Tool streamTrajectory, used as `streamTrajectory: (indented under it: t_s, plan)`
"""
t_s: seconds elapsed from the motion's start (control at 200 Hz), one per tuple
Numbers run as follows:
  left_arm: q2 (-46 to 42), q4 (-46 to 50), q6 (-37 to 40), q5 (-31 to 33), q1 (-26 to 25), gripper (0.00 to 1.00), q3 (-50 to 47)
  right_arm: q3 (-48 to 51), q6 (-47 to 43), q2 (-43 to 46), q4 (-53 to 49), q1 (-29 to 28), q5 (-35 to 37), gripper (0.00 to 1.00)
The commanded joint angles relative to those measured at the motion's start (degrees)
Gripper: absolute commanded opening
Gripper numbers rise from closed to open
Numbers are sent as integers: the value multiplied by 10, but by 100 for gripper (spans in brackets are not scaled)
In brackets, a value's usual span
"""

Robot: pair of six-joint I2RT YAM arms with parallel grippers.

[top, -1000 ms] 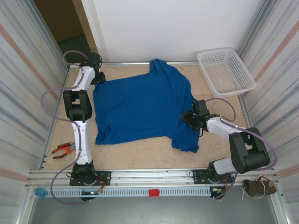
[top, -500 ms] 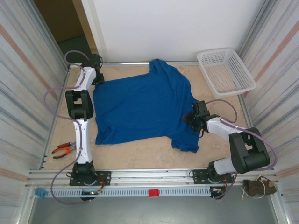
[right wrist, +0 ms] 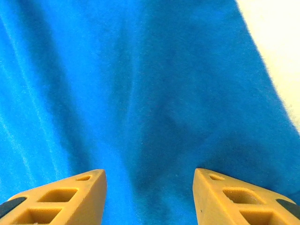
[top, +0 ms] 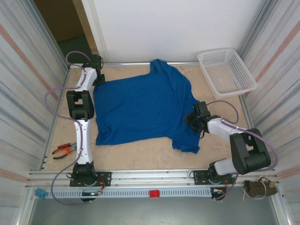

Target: Fold the inside-out t-shirt

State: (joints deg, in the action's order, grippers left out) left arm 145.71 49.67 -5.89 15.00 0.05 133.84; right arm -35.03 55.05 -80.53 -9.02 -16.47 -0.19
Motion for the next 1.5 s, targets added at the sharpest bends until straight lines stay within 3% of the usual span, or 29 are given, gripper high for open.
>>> streamTrajectory:
  t_s: [0.0,0.11,0.321,0.466,0.521,0.661,0.852,1.132,1.282,1.498]
  plan:
    - [5,2,-9,-22,12,0,25,7,27,10,-28,5,27,50]
    - [-20,-23,-59,-81,35,0,6,6,42,7,-40,7,36,50]
    - [-73,-153,-240,-245,100,0,-112,7,61,-5,-49,12,41,49]
    - [-61,-168,-273,-276,111,0,-109,10,70,-3,-50,13,47,49]
    - [-59,-170,-279,-280,114,13,-107,10,71,0,-52,13,48,49]
    - [-81,-184,-260,-288,113,36,-115,8,64,7,-53,14,47,49]
    - [-72,-101,-163,-241,90,40,-59,7,61,6,-51,14,49,48]
    - [-57,-63,-58,-105,38,43,-62,1,59,8,-55,14,53,48]
    - [-50,-61,-35,-47,24,43,-62,2,59,9,-56,14,55,48]
    - [-38,-59,-32,-28,24,41,-54,5,62,11,-56,14,59,48]
